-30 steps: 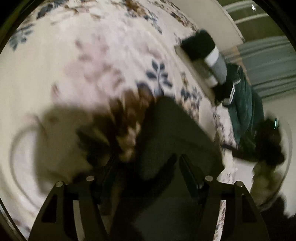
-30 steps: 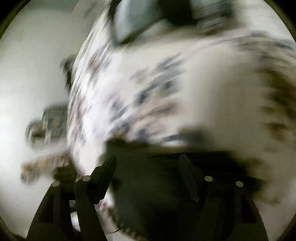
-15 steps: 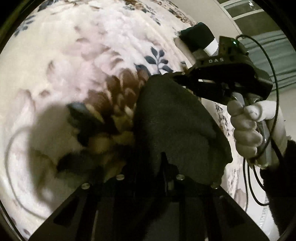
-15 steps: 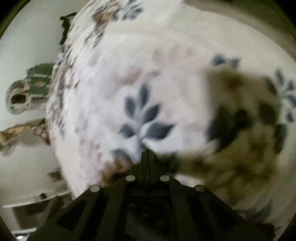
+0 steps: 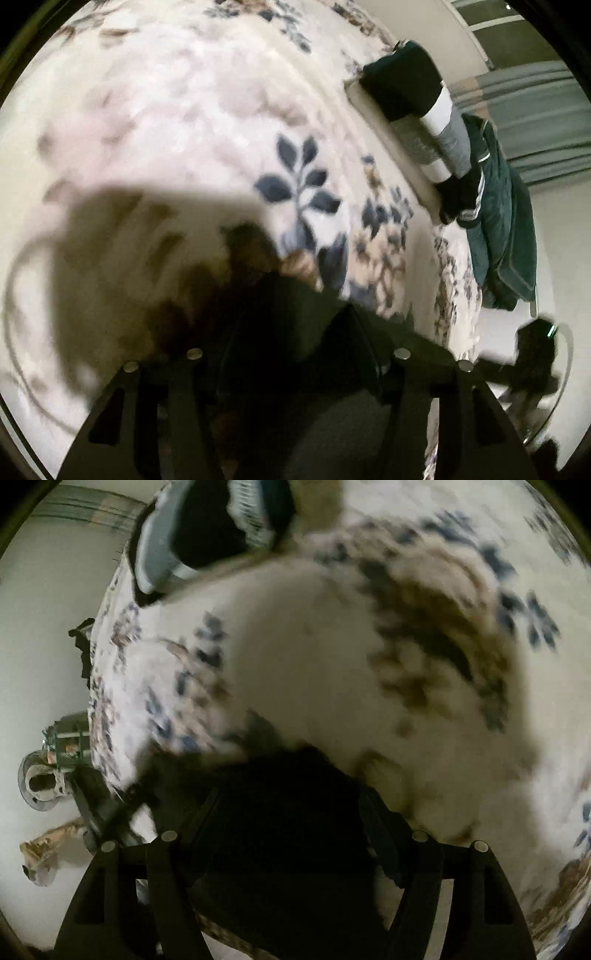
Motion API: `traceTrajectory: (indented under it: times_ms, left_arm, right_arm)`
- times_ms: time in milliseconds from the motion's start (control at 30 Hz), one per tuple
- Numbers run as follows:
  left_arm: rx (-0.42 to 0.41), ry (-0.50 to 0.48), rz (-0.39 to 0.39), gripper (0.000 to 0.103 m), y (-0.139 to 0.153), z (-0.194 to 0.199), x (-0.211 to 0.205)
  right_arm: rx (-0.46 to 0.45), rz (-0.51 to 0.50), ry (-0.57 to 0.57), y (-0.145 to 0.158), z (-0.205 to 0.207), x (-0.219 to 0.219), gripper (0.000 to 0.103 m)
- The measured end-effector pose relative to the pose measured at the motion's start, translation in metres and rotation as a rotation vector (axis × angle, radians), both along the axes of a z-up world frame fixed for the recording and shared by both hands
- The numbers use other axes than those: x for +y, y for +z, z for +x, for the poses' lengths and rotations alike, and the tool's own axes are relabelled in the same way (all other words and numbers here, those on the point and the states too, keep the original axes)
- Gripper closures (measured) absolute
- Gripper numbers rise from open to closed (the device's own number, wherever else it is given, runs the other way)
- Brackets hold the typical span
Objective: Fold small clothes
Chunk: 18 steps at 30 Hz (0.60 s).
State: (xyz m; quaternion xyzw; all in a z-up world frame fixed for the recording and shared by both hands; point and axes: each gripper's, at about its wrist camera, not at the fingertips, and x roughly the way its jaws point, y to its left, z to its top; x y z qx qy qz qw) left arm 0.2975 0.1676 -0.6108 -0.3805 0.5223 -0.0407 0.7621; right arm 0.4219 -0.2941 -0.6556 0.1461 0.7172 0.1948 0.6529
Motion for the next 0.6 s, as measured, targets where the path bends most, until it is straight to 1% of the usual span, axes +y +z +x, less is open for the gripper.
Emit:
traceTrajectory:
  times_ms: [67, 100, 133, 167, 200, 233, 267, 300, 333, 400, 433, 467, 500, 533, 567, 600]
  left_arm:
    - [-0.019, -0.001, 0.047, 0.073, 0.007, -0.003, -0.003]
    - [-0.019, 0.007, 0.054, 0.077, 0.008, -0.008, -0.003]
    - [-0.022, 0.016, 0.048, 0.082, 0.008, -0.009, -0.002]
    - [-0.025, 0.028, 0.039, 0.084, 0.008, -0.01, -0.001]
    - [-0.027, 0.035, 0.032, 0.084, 0.01, -0.013, 0.0]
    - [-0.029, 0.036, 0.028, 0.085, 0.012, -0.012, 0.001]
    - [-0.029, 0.032, 0.027, 0.085, 0.013, -0.012, 0.001]
    - [-0.028, 0.023, 0.027, 0.085, 0.014, -0.01, 0.0]
    - [-0.026, 0.015, 0.028, 0.085, 0.014, -0.007, -0.002]
    - [-0.002, 0.004, 0.019, 0.082, 0.011, -0.005, -0.002]
    - [0.017, 0.004, 0.007, 0.08, 0.01, -0.007, -0.001]
    - [0.033, 0.005, -0.001, 0.073, 0.011, -0.012, 0.002]
    - [0.052, 0.008, -0.003, 0.069, 0.012, -0.018, 0.006]
    - [0.072, 0.014, 0.003, 0.057, 0.016, -0.028, 0.009]
    - [0.08, 0.021, 0.027, 0.048, 0.022, -0.041, 0.013]
    - [0.081, 0.025, 0.067, 0.045, 0.029, -0.056, 0.016]
  right_arm:
    - [-0.028, 0.023, 0.068, -0.013, -0.011, 0.0, 0.029]
    - [-0.023, 0.058, 0.085, -0.02, -0.015, 0.006, 0.029]
    - [-0.022, 0.112, 0.08, -0.028, -0.019, 0.013, 0.037]
    - [-0.035, 0.132, 0.061, -0.032, -0.019, 0.016, 0.054]
    - [-0.058, 0.12, 0.014, -0.035, -0.016, 0.014, 0.096]
    - [-0.058, 0.116, -0.015, -0.036, -0.016, 0.014, 0.096]
    - [-0.086, 0.116, -0.086, -0.033, -0.011, 0.009, 0.096]
    - [-0.108, 0.096, -0.127, -0.031, -0.007, 0.008, 0.096]
    - [-0.121, 0.058, -0.141, -0.031, -0.003, 0.01, 0.096]
    - [-0.081, 0.018, -0.125, -0.049, 0.006, 0.018, 0.096]
    - [-0.053, 0.017, -0.088, -0.057, 0.008, 0.023, 0.095]
    - [-0.028, 0.028, -0.075, -0.06, 0.009, 0.022, 0.094]
    - [-0.004, 0.057, -0.091, -0.056, 0.008, 0.016, 0.085]
    - [0.025, 0.076, -0.114, -0.051, 0.005, 0.007, 0.07]
    - [0.042, 0.083, -0.133, -0.047, 0.0, 0.002, 0.063]
    - [0.058, 0.102, -0.167, -0.037, -0.011, -0.011, 0.055]
